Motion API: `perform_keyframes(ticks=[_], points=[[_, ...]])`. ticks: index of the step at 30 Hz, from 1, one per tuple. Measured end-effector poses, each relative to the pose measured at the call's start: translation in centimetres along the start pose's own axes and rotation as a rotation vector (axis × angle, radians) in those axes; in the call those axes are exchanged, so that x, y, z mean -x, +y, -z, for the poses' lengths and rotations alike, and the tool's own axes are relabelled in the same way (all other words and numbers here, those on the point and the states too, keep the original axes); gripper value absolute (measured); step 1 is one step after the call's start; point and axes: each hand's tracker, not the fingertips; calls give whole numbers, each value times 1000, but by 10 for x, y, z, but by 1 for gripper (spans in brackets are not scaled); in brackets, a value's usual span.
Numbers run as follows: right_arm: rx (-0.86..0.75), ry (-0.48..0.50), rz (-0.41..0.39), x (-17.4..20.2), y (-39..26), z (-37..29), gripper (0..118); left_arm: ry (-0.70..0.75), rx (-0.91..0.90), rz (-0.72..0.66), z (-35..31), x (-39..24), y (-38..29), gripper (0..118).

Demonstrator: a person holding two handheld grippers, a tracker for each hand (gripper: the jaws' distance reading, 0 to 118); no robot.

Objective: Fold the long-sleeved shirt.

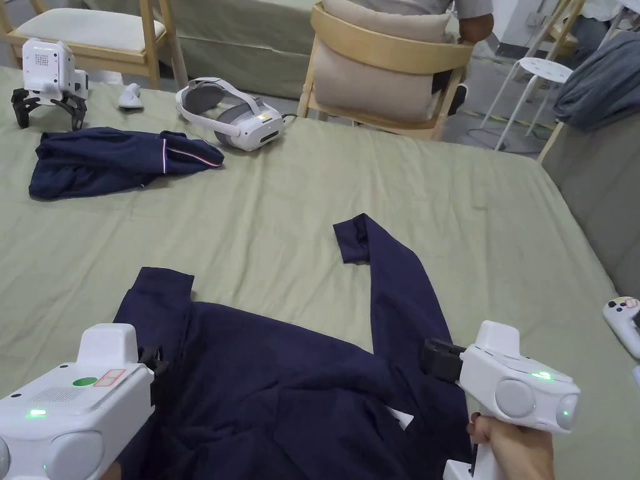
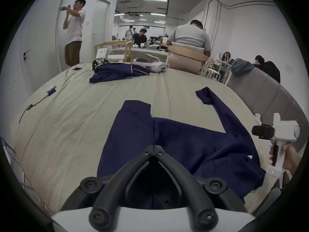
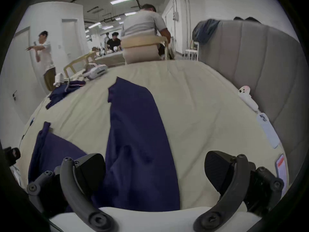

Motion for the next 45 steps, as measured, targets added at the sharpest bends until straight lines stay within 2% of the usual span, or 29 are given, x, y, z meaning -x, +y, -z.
perform_keyframes(ticks=[1, 2, 3, 4, 7, 10, 11, 12, 14, 15, 16, 17, 19, 25, 26, 27, 28, 29, 32, 40, 42, 45], points=[[38, 21, 1, -2, 0, 13, 104, 0, 9, -2, 7, 3, 2, 4], [71, 42, -2, -4, -1, 25, 73, -4, 18, 0, 12, 3, 3, 4], [108, 23, -14, 1, -4, 28, 33, -7, 22, -1, 15, 1, 3, 4], [167, 10, -34, 3, -8, 35, 3, -4, 27, 2, 19, 0, 3, 4], [118, 1, -38, 8, -13, 31, 0, -15, 49, 8, 33, 5, 8, 6], [122, 13, -43, 2, -12, 28, 0, -56, 72, 36, 50, 5, 20, 49], [127, 26, -17, 0, -10, 33, 0, -54, 67, 40, 54, 4, 25, 57], [129, 32, -5, -2, -9, 33, 0, -55, 66, 42, 62, 3, 34, 57], [130, 31, -8, 0, -9, 32, 0, -60, 85, 37, 77, 3, 49, 99], [129, 25, -13, 2, -10, 31, 0, -44, 89, 25, 84, 4, 56, 108], [128, 22, -20, 3, -10, 30, 0, -32, 89, 43, 90, 6, 63, 111], [127, 20, -25, 3, -10, 29, 0, 19, 87, 78, 97, 7, 70, 110], [126, 19, -29, 3, -10, 31, 0, 93, 113, 64, 115, 17, 86, 110], [125, 29, -12, 0, -10, 33, 0, 198, 281, -15, 191, 53, 111, 108], [124, 30, -13, 0, -10, 33, 0, 196, 313, -26, 197, 56, 109, 95], [123, 30, -9, -1, -12, 35, 0, 167, 333, -34, 201, 57, 107, 72], [122, 33, -3, -2, -12, 35, 0, 146, 303, -48, 198, 59, 104, 41], [122, 36, 1, -3, -12, 35, 0, 162, 287, -67, 198, 60, 99, 20], [126, 42, 2, -7, -13, 44, 0, 122, 261, -84, 190, 65, 91, 13], [122, 28, -11, -3, -14, 40, 0, 92, 133, -153, 144, 90, 103, 11], [121, 33, 0, -5, -10, 36, 0, 86, 112, -156, 129, 98, 109, 11], [25, 67, 42, 1, 5, 3, 0, 56, 40, -211, 99, 110, 124, 11]])
